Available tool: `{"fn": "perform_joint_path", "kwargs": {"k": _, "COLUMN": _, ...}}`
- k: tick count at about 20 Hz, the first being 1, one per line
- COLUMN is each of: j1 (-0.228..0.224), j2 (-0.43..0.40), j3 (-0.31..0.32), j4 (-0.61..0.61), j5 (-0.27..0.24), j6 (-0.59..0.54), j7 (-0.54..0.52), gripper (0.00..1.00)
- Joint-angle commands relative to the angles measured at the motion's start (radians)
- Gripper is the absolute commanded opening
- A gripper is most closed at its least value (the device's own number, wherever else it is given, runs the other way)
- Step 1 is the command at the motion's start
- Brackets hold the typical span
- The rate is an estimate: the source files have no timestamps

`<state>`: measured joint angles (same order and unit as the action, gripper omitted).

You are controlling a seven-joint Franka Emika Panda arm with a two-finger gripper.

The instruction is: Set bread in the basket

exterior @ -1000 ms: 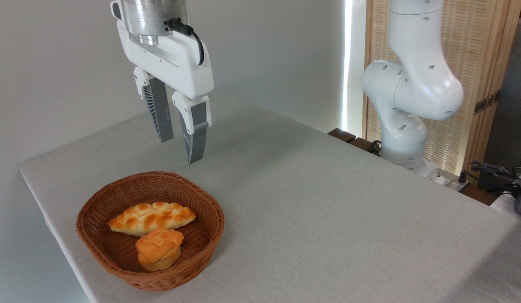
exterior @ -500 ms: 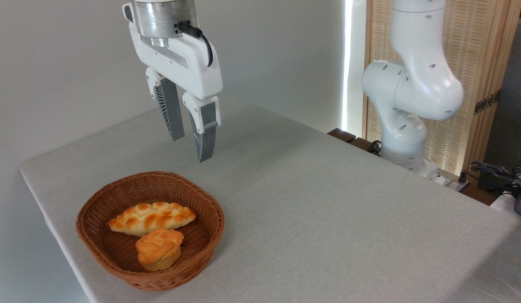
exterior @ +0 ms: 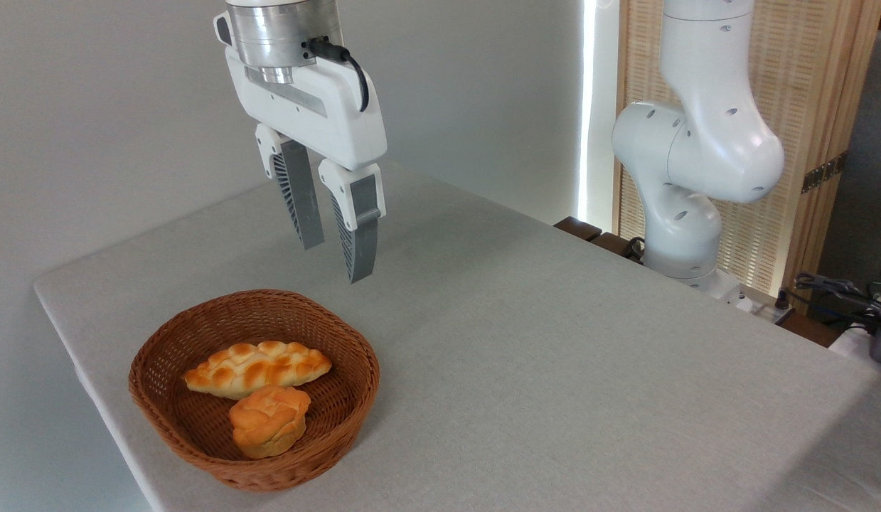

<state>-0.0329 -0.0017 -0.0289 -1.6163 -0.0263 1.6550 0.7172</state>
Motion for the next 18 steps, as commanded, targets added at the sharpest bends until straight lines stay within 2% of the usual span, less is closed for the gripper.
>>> {"fn": "perform_joint_path", "kwargs": {"k": 1, "j1": 0.002, "j2": -0.018, "j3": 0.001, "j4": -0.011, "j5": 0.022, "j6": -0.018, "j7": 0.016, "gripper": 1.00}}
{"fn": "perform_joint_path", "kwargs": {"k": 18, "j1": 0.002, "j2": -0.014, "j3": 0.000, "j4": -0.005, "j5": 0.009, "j6": -0.067, "j7": 0.022, "gripper": 1.00}}
